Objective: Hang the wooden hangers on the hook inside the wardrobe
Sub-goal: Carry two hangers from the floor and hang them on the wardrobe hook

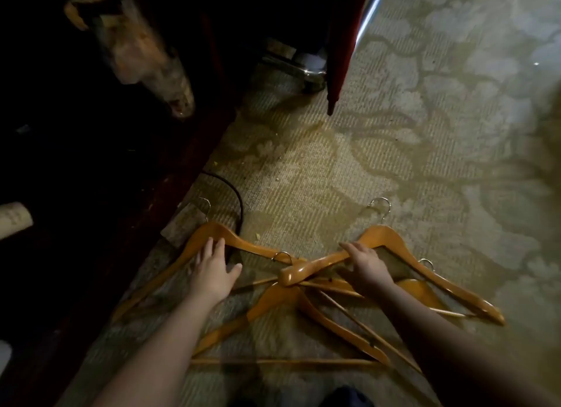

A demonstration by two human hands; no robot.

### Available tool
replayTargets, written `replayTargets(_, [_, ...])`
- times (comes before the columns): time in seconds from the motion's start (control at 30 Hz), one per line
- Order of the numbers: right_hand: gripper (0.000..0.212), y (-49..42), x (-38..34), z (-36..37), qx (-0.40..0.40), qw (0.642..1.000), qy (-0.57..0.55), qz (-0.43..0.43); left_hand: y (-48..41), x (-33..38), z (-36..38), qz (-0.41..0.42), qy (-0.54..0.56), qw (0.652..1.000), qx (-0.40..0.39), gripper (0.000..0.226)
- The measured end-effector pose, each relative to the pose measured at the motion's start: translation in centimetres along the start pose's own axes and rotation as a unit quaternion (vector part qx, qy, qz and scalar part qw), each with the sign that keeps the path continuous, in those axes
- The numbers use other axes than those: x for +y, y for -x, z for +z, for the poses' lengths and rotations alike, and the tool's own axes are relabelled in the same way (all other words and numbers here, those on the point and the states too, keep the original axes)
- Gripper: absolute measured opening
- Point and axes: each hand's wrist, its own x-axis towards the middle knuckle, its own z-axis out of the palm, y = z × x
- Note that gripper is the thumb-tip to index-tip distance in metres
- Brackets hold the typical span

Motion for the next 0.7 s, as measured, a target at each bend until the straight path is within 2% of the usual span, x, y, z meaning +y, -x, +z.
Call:
replayTargets(0.17, [0.066, -3.2, 0.2, 1.1, 0.040, 0.998, -0.011, 0.041, -3.0, -0.6, 0.8, -0.030, 0.044, 0.997, 0.058, 0.080])
replayTargets(0.27, [0.069, -4.8, 0.1, 2.1, 0.084, 0.994, -0.024, 0.063, -5.5, -0.7, 1.2, -0.044, 0.034, 0.993, 0.099, 0.086])
replayTargets(0.5, [0.080, -7.8, 2.0, 2.0, 0.148, 0.980, 0.024, 0.134, -9.1, -1.2, 1.9, -0.040, -0.006, 0.994, 0.104, 0.084])
replayTargets(0.57, [0.086, -8.2, 3.2, 1.2, 0.142, 0.976, 0.030, 0.162, -9.6, -1.6, 1.7, -0.036, -0.018, 0.996, 0.084, 0.080])
replayTargets(0.7, [0.101, -8.5, 5.0, -0.1, 0.078, 0.973, -0.004, 0.218, -9.4, -1.7, 1.7, -0.016, -0.052, 0.997, 0.050, 0.078])
